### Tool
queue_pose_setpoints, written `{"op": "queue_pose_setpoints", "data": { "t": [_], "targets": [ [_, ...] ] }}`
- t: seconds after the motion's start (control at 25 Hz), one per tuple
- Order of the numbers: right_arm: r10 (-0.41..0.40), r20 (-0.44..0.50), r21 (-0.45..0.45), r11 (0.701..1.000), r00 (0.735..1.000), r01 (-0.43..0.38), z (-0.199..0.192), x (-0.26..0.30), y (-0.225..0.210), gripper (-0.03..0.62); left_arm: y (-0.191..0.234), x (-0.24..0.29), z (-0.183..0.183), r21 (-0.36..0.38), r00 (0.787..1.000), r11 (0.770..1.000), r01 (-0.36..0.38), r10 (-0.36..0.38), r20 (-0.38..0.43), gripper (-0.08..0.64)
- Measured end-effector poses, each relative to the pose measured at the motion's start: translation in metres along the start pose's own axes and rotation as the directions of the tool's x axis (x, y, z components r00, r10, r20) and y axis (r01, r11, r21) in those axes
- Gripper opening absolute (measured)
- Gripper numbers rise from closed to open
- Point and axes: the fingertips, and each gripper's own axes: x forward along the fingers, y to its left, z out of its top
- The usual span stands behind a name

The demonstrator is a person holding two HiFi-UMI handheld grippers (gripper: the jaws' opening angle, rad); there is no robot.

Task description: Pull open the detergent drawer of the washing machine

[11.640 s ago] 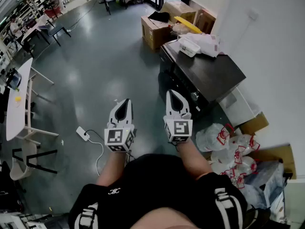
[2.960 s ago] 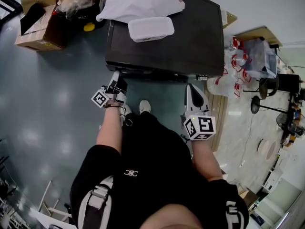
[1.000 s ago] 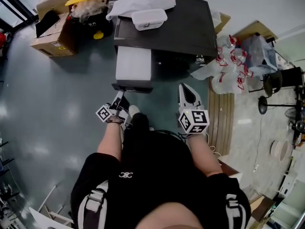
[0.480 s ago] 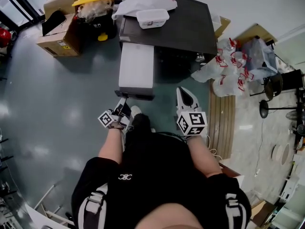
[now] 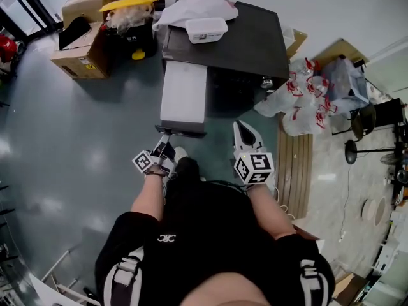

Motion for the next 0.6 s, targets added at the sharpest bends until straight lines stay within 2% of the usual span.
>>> {"op": "queue_pose_setpoints", "data": {
  "t": [0.24, 0.32, 0.4, 0.48, 0.52, 0.6],
  "targets": [
    [0.003, 0.005, 0.004, 1.0, 1.0, -0.003, 0.0, 0.004, -0.001, 0.003, -0.001, 0.003, 0.001, 0.023, 1.0, 1.0, -0.016, 0.016, -0.025, 0.147],
    [0.008, 0.008, 0.007, 1.0, 1.0, -0.008, 0.001, 0.005, -0.002, 0.003, -0.001, 0.003, -0.001, 0.04, 0.998, 0.998, -0.046, 0.047, -0.043, 0.149],
    [0.018, 0.012, 0.013, 1.0, 1.0, -0.018, 0.003, 0.007, -0.002, 0.002, 0.004, -0.001, -0.001, 0.088, 0.991, 0.991, -0.102, 0.109, -0.076, 0.142],
    [0.029, 0.023, 0.023, 0.999, 0.999, -0.03, 0.005, 0.008, -0.001, 0.003, 0.009, -0.011, 0.006, 0.166, 0.976, 0.969, -0.184, 0.201, -0.09, 0.09],
    [0.035, 0.03, 0.028, 0.999, 0.999, -0.036, 0.007, 0.009, 0.0, 0.003, 0.011, -0.018, 0.012, 0.216, 0.962, 0.947, -0.237, 0.259, -0.081, 0.061],
    [0.048, 0.046, 0.034, 0.998, 0.998, -0.049, 0.012, 0.008, 0.002, 0.003, 0.009, -0.032, 0.028, 0.329, 0.928, 0.881, -0.34, 0.372, -0.037, 0.01]
  ]
}}
